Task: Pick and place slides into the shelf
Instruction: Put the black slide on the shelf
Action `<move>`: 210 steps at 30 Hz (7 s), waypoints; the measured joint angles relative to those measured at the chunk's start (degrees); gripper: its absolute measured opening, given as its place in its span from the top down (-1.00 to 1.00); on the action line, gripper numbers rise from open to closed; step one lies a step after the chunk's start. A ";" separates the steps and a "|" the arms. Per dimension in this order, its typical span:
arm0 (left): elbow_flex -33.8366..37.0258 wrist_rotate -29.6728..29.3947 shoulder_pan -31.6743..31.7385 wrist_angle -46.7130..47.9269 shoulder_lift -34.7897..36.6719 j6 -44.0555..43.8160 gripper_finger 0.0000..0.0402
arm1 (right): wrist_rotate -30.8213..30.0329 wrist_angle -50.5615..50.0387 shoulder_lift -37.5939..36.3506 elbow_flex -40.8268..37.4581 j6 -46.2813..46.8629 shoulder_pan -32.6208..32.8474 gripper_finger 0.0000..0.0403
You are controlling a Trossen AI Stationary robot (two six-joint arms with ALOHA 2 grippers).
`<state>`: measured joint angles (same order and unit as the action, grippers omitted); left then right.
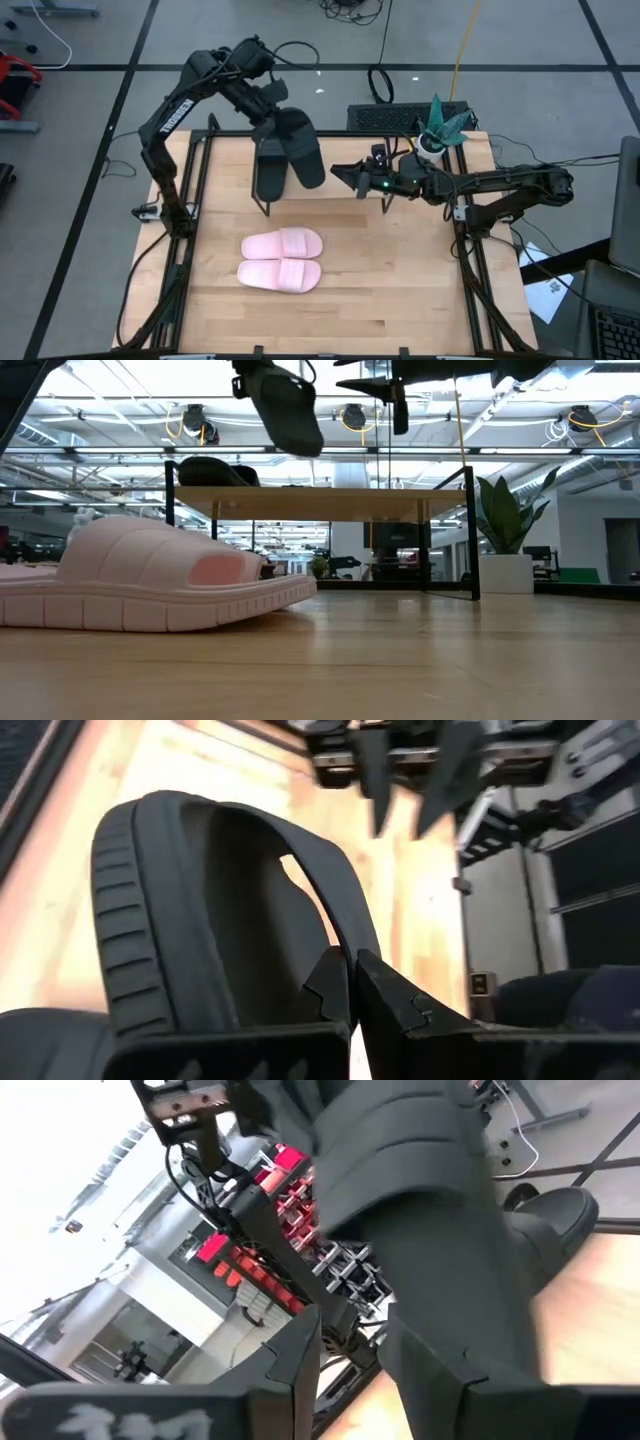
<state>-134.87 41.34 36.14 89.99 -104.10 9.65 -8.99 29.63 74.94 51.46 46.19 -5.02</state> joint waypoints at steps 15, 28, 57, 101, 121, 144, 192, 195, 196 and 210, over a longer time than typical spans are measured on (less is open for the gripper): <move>-0.17 2.36 0.28 0.05 4.88 -0.92 1.00 | 3.30 -8.09 0.00 -0.07 4.60 2.22 0.44; -0.13 2.11 0.26 0.05 4.84 0.15 1.00 | -12.36 -8.64 1.87 -0.04 12.18 9.95 0.23; -0.13 2.25 0.59 0.01 5.20 0.35 1.00 | -30.18 27.25 20.41 -0.02 10.06 11.49 0.23; -0.13 7.06 0.33 0.15 5.10 -0.96 1.00 | -26.79 27.32 20.36 0.01 9.34 8.73 0.18; -0.09 7.63 0.13 -0.25 5.08 -0.90 1.00 | -23.62 27.15 20.35 0.59 8.19 7.30 0.41; -0.11 -0.79 0.63 -1.74 5.08 -4.77 0.74 | -28.38 21.40 20.44 4.31 5.08 9.94 0.85; -0.11 -24.72 -0.07 -3.99 24.66 -19.86 0.56 | -62.45 21.62 18.32 5.33 -1.88 21.92 0.87; -0.11 -27.17 -0.07 -4.01 25.68 -19.83 0.56 | -65.02 13.30 18.32 8.56 2.38 22.62 0.87; -0.11 -27.89 -0.07 -4.01 26.00 -19.43 0.56 | -65.05 9.41 18.32 9.84 4.94 22.67 0.87; -0.11 -31.52 -0.07 -4.04 26.91 -12.34 0.56 | -58.78 -10.05 30.20 24.41 29.02 19.43 0.87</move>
<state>-134.98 9.82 36.07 85.95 -77.19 -2.69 -67.77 19.58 105.14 75.88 75.20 14.41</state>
